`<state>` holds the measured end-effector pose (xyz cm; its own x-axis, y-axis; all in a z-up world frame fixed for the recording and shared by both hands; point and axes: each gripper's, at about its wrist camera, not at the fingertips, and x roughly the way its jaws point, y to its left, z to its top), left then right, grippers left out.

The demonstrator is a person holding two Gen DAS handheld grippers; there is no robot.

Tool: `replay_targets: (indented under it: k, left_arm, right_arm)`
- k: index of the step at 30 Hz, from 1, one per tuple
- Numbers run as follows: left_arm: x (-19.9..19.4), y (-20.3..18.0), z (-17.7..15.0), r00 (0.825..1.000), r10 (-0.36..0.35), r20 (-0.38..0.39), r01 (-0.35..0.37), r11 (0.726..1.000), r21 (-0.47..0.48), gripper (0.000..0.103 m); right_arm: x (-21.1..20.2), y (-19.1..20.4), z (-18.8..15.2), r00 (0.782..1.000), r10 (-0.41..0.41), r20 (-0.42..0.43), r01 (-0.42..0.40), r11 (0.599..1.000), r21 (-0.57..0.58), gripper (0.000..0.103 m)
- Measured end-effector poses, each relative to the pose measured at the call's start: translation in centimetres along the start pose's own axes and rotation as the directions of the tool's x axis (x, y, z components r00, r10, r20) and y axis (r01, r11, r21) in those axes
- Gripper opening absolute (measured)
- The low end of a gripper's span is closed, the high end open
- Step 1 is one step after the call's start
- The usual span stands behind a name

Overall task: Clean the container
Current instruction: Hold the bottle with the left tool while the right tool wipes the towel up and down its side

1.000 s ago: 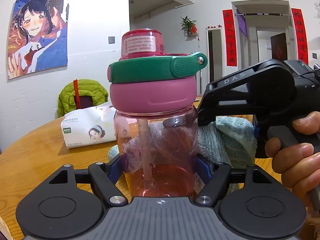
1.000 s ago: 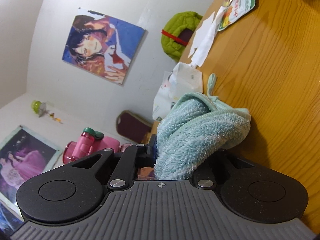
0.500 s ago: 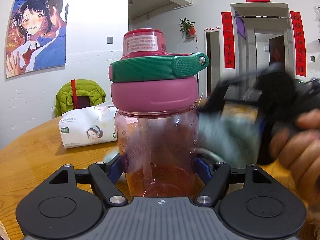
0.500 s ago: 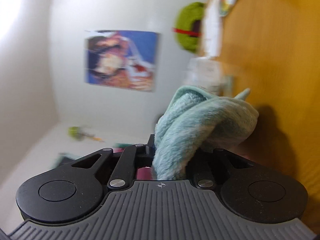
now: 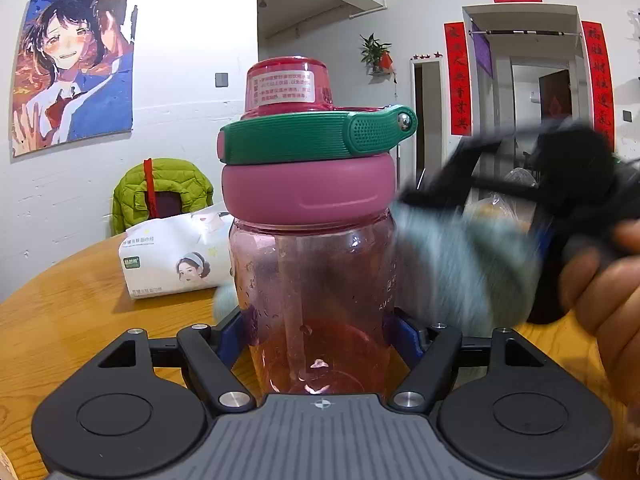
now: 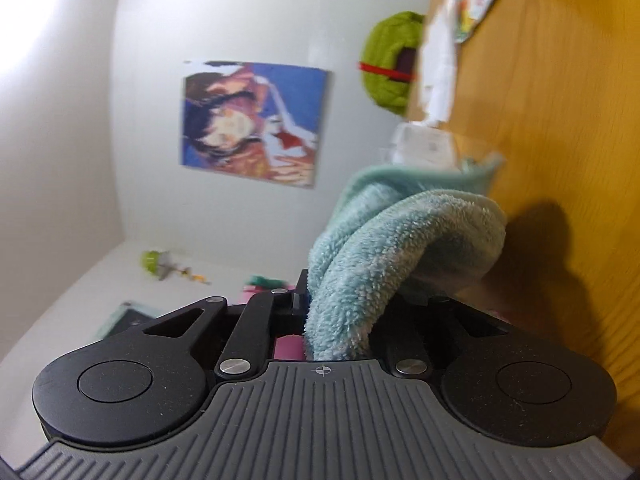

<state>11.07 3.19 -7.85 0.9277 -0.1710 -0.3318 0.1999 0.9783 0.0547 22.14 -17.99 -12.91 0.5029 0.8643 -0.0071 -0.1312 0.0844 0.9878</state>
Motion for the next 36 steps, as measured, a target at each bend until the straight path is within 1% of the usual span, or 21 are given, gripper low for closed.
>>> replay_targets:
  k: [1, 2, 3, 4, 7, 9, 11, 13, 14, 16, 18, 20, 23, 24, 25, 26, 27, 30, 36]
  left_arm:
    - [0.0, 0.0, 0.0, 1.000, 0.000, 0.000, 0.000, 1.000, 0.000, 0.071]
    - [0.0, -0.1, 0.0, 1.000, 0.002, 0.000, -0.002, 1.000, 0.004, 0.071]
    - [-0.1, -0.2, 0.0, 1.000, 0.005, 0.000, -0.005, 1.000, 0.007, 0.071]
    - [-0.1, -0.2, 0.0, 1.000, 0.006, -0.001, -0.006, 1.000, 0.006, 0.071]
    - [-0.3, -0.3, 0.0, 1.000, 0.024, -0.007, -0.023, 1.000, 0.006, 0.072]
    - [-0.6, -0.7, 0.0, 0.998, 0.056, -0.025, -0.056, 0.998, -0.006, 0.080]
    - [-1.1, -1.1, 0.0, 0.996, 0.080, -0.050, -0.082, 0.996, -0.038, 0.086]
    - [-1.9, -1.4, 0.2, 0.994, 0.093, -0.050, -0.096, 0.994, -0.060, 0.086]
    - [-2.1, -1.6, 0.3, 0.993, 0.112, -0.047, -0.115, 0.991, -0.062, 0.086]
    - [-2.4, -2.0, 0.3, 0.990, 0.133, -0.045, -0.136, 0.989, -0.055, 0.083]
    - [-2.5, -2.4, 0.2, 0.992, 0.118, -0.045, -0.120, 0.992, -0.041, 0.083]
    - [-2.4, -2.6, 0.0, 0.995, 0.096, -0.037, -0.097, 0.995, -0.024, 0.084]
    - [-1.9, -2.4, -0.2, 0.996, 0.086, -0.017, -0.086, 0.996, 0.001, 0.082]
    - [-1.6, -2.1, -0.2, 0.997, 0.073, -0.010, -0.073, 0.997, 0.004, 0.082]
    - [-1.4, -1.8, -0.1, 0.998, 0.063, -0.005, -0.063, 0.998, 0.005, 0.078]
    - [-1.2, -1.4, 0.0, 0.998, 0.055, 0.000, -0.055, 0.998, 0.003, 0.073]
    - [-1.1, -1.1, 0.0, 0.999, 0.044, 0.003, -0.044, 0.999, -0.001, 0.072]
    - [-0.9, -0.5, 0.0, 1.000, 0.011, 0.007, -0.011, 1.000, -0.014, 0.071]
    - [-0.8, -0.6, -0.1, 1.000, 0.008, 0.011, -0.008, 1.000, -0.010, 0.071]
  right_arm:
    - [0.4, -0.5, 0.1, 0.997, -0.078, -0.016, 0.078, 0.997, 0.005, 0.019]
    - [0.9, -0.9, 0.1, 0.987, -0.155, -0.032, 0.155, 0.988, 0.009, 0.019]
    - [1.3, -1.4, 0.1, 0.973, -0.226, -0.047, 0.227, 0.974, 0.008, 0.019]
    - [1.7, -1.6, 0.1, 0.960, -0.273, -0.056, 0.273, 0.962, -0.001, 0.019]
    - [2.0, -1.2, 0.0, 0.951, -0.305, -0.052, 0.302, 0.952, -0.056, 0.018]
    - [2.0, -0.6, -0.2, 0.952, -0.302, -0.042, 0.297, 0.950, -0.095, 0.019]
    - [1.7, 0.1, -0.2, 0.960, -0.278, -0.006, 0.275, 0.952, -0.131, 0.019]
    - [1.2, 0.8, 0.0, 0.972, -0.233, 0.037, 0.236, 0.959, -0.157, 0.019]
    - [0.9, 1.1, 0.1, 0.977, -0.205, 0.062, 0.212, 0.963, -0.164, 0.019]
    - [0.3, 1.4, 0.3, 0.983, -0.157, 0.098, 0.172, 0.970, -0.171, 0.019]
    - [0.1, 1.6, 0.5, 0.987, -0.120, 0.106, 0.137, 0.976, -0.172, 0.019]
    - [0.3, 1.6, 0.4, 0.992, -0.099, 0.076, 0.111, 0.979, -0.171, 0.020]
    - [1.1, 2.0, -0.1, 0.992, -0.123, 0.024, 0.125, 0.973, -0.193, 0.020]
    - [1.0, 2.3, -0.3, 0.988, -0.154, 0.033, 0.157, 0.964, -0.214, 0.020]
    - [0.8, 2.6, -0.5, 0.983, -0.180, 0.042, 0.185, 0.955, -0.230, 0.020]
    - [0.5, 2.5, -0.7, 0.981, -0.191, 0.045, 0.196, 0.954, -0.227, 0.020]
    - [0.2, 2.4, -0.8, 0.982, -0.186, 0.044, 0.191, 0.959, -0.211, 0.020]
    - [-0.1, 2.2, -0.7, 0.981, -0.189, 0.041, 0.193, 0.964, -0.184, 0.020]
    - [0.2, 2.1, -1.1, 0.963, -0.268, 0.035, 0.270, 0.940, -0.209, 0.019]
